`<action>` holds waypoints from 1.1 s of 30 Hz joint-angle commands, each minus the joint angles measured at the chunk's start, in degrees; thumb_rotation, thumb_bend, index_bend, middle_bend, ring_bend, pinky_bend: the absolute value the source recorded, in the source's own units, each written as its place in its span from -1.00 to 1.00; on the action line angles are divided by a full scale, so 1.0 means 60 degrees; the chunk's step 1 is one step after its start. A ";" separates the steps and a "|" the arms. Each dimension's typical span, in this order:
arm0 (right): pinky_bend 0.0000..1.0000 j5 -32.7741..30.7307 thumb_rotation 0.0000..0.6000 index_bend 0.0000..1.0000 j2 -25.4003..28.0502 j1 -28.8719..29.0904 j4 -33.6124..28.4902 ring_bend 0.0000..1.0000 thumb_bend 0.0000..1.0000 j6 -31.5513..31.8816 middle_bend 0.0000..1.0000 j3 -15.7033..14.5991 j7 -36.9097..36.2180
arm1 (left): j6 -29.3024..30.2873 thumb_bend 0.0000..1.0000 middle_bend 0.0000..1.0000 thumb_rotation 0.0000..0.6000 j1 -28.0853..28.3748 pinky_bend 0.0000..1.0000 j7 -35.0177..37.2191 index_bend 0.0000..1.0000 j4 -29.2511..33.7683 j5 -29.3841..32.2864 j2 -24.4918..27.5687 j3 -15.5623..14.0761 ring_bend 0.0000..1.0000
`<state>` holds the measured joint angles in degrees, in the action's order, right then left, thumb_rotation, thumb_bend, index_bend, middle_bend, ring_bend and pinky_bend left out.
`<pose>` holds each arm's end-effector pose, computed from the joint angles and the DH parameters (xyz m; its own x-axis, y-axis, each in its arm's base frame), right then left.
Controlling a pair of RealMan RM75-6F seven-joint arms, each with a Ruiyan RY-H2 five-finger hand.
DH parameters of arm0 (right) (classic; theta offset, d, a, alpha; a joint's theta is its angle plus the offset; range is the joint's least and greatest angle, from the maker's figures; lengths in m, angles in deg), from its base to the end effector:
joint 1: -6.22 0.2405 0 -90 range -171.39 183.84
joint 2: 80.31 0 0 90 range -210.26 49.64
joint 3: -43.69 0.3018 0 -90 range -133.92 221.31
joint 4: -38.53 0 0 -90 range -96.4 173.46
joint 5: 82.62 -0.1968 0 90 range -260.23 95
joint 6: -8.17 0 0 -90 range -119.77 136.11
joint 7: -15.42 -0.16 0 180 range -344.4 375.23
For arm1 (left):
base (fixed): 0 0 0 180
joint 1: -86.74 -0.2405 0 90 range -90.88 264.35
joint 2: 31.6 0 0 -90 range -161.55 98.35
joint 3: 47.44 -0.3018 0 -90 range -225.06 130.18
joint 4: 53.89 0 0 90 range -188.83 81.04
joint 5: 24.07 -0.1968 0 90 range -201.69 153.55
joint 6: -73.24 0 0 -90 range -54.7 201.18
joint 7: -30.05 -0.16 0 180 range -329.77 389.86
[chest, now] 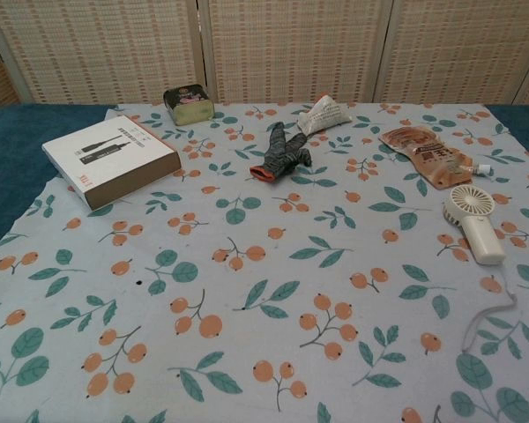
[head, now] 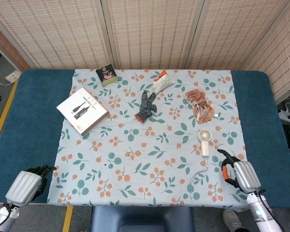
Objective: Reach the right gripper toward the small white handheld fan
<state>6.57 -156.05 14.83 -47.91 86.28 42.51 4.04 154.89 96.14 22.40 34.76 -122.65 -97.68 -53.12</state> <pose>-0.3389 -0.2048 0.0937 0.1336 -0.2014 0.9704 -0.9889 -0.0919 0.1171 -0.3277 0.1900 0.1406 0.5785 0.1257 0.8059 0.7936 -0.3153 -0.5204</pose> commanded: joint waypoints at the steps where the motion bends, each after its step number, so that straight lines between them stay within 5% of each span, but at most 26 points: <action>1: 0.52 0.0029 1.00 -0.70 0.0012 -0.0012 -0.0026 -0.22 0.22 0.0039 0.12 -0.0001 0.0025 | -0.0034 0.36 -0.36 1.00 0.0003 0.15 -0.0040 -0.44 0.0013 0.0020 0.0007 0.0000 -0.15; 12: 0.52 -0.0185 1.00 -0.71 -0.0059 0.0039 0.0210 -0.07 0.22 -0.0197 0.13 0.0054 0.0261 | -0.0070 0.36 -0.36 1.00 0.0039 0.15 0.0158 -0.44 -0.0062 0.0093 0.0015 0.0058 -0.16; 20: 0.55 -0.0408 1.00 -0.67 -0.0774 0.0146 0.1519 0.21 0.44 -0.0397 0.43 0.0239 -0.0277 | -0.0056 0.36 -0.35 1.00 -0.0001 0.16 0.0259 -0.44 0.0011 0.0188 0.0099 0.0060 -0.15; 33: 0.55 -0.0741 1.00 -0.68 -0.1190 0.0660 0.2250 0.22 0.51 -0.1590 0.46 0.0293 -0.0912 | -0.0123 0.37 -0.35 1.00 0.0002 0.16 0.0251 -0.44 0.0063 0.0238 0.0137 0.0063 -0.15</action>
<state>2.41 -162.84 18.43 -34.86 77.21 44.16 -1.11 154.16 96.15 23.91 35.15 -121.23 -96.86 -52.74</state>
